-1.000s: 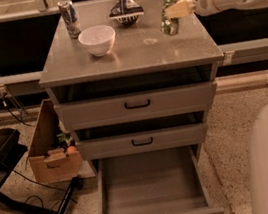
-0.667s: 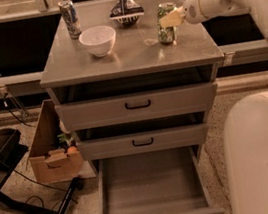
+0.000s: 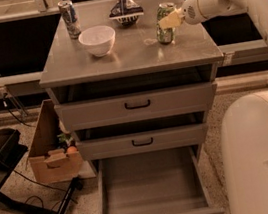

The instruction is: Pick green can from bottom drawer and place on counter

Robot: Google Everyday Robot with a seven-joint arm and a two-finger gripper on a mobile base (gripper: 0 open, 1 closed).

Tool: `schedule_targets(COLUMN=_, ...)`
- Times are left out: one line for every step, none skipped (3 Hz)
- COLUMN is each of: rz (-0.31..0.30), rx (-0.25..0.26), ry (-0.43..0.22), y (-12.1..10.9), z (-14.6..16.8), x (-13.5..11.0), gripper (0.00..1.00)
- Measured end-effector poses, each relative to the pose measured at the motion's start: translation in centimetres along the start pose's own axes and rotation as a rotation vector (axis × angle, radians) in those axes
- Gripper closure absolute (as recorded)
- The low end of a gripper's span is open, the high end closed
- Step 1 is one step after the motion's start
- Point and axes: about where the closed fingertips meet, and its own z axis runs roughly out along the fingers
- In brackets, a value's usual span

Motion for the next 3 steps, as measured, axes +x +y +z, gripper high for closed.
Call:
schedule_targets(rz=0.000, rx=0.000, ry=0.000, y=0.00, z=0.01, x=0.00, gripper=0.64)
schedule_targets(rz=0.000, rx=0.000, ry=0.000, y=0.00, z=0.01, x=0.00, gripper=0.41)
schedule_targets(rz=0.000, rx=0.000, ry=0.000, y=0.01, z=0.02, x=0.01, gripper=0.17)
